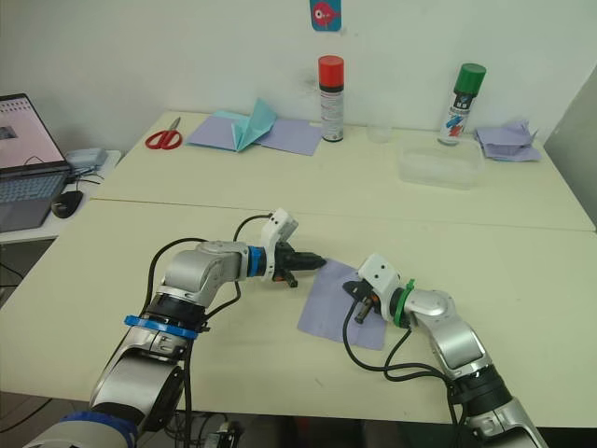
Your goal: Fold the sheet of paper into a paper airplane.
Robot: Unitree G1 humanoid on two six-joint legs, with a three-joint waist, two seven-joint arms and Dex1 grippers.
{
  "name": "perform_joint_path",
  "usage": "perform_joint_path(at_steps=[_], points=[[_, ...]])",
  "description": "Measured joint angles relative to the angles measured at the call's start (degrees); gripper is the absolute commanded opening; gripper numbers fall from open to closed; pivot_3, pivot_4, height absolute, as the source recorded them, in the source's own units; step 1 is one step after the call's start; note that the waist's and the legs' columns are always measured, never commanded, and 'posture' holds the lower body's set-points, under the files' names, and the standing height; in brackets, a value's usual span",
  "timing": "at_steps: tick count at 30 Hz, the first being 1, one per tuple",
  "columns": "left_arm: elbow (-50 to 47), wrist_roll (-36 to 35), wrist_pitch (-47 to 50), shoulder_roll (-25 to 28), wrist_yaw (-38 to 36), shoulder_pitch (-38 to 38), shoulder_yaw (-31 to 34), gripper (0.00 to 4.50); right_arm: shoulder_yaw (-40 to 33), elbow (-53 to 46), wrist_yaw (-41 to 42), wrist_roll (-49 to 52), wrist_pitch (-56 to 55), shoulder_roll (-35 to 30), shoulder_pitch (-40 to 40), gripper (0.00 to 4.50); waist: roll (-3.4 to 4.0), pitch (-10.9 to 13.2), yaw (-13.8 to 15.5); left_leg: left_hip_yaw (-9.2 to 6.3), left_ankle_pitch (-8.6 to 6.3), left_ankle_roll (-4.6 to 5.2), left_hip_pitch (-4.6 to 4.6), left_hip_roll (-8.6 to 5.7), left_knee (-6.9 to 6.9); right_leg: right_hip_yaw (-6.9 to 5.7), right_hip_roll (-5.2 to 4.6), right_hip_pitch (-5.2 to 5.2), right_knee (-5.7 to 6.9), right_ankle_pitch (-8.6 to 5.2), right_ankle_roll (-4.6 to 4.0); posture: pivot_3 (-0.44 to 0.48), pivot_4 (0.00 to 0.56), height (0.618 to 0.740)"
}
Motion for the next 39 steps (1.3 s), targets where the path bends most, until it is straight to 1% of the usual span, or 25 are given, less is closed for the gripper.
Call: perform_joint_path(at_steps=[5,10,15,25,33,39], points=[[-2.92,-0.39,1.50,-0.11,-1.07,0.00,-0.61,0.03,0.06,0.04,0.02,-0.01,-0.01,-0.02,-0.05,0.00,0.00,0.00,0.00,-0.01,0.00,0.00,0.00,-0.01,0.00,0.00,0.01,0.00,0.00,0.00,0.00,0.000,0.150,0.740],[-4.13,0.60,0.93,0.07,-1.33,0.15,-3.87,0.03,0.00,0.20,0.06,0.02,-0.04,-0.04,-0.10,0.00,0.00,0.00,0.00,-0.01,0.00,0.00,0.01,-0.02,0.01,0.01,0.00,0.01,0.00,0.00,0.00,0.000,0.150,0.740],[-4.96,1.72,-0.37,0.98,-3.36,0.98,-7.02,0.03,-0.25,0.21,0.05,0.09,0.01,-0.04,-0.08,0.00,0.00,0.00,0.01,-0.01,0.00,0.00,0.01,-0.02,0.01,0.00,0.00,0.02,0.00,0.00,0.00,0.000,0.150,0.740],[-4.41,2.42,-1.92,1.08,-4.87,0.97,-8.06,0.03,-0.83,-0.82,0.07,0.30,0.84,-0.62,0.34,0.00,0.00,0.00,0.15,-0.02,0.00,0.01,-0.01,-0.02,0.01,0.01,-0.01,0.02,-0.02,0.00,0.00,0.000,0.150,0.740],[-2.96,2.69,-2.47,0.91,-5.86,1.57,-8.70,0.03,-2.09,-3.95,0.06,1.54,5.32,-2.16,1.34,0.00,0.00,0.00,0.23,-0.02,0.00,0.01,-0.02,-0.03,0.01,0.02,-0.05,0.02,-0.02,0.00,0.00,0.000,0.150,0.740],[-3.00,3.00,-2.63,0.86,-7.03,1.67,-10.10,0.03,-3.20,-4.33,-0.10,2.51,6.55,-2.74,1.73,0.00,0.00,0.00,0.32,-0.03,0.00,0.02,-0.03,-0.06,0.02,0.02,-0.06,0.03,-0.02,0.00,0.00,0.000,0.150,0.740]])
